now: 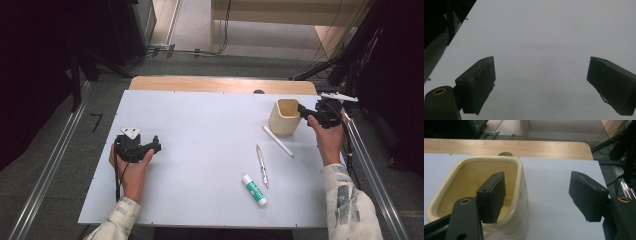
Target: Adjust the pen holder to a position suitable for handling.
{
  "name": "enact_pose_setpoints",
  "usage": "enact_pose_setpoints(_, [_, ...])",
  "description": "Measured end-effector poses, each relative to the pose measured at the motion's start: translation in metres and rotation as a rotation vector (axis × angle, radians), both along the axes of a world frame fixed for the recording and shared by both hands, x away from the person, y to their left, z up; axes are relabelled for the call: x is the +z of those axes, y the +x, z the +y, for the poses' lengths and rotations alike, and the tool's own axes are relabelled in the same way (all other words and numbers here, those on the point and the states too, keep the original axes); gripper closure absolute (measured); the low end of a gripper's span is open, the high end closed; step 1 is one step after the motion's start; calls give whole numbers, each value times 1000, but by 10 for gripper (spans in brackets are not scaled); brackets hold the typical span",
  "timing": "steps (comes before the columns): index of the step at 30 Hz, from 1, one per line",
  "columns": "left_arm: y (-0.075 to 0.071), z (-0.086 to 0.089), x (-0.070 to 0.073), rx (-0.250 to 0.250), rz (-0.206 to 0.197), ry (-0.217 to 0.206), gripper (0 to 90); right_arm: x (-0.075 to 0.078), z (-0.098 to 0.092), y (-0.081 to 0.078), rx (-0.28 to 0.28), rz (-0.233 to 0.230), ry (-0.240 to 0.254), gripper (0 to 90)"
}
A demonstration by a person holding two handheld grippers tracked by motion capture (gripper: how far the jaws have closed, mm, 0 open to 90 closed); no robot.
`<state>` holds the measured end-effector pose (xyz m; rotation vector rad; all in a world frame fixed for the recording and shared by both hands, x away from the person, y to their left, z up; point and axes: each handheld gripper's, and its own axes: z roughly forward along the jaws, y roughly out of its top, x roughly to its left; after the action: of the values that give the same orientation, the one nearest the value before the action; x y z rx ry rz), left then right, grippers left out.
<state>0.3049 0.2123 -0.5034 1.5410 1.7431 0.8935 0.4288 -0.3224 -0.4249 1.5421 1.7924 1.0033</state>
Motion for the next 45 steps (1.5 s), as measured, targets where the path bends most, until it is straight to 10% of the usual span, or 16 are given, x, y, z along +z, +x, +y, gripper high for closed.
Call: enact_pose_setpoints(45, [1,2,0,1,3,-8,93,-12,21,23,-30,77,-56,634])
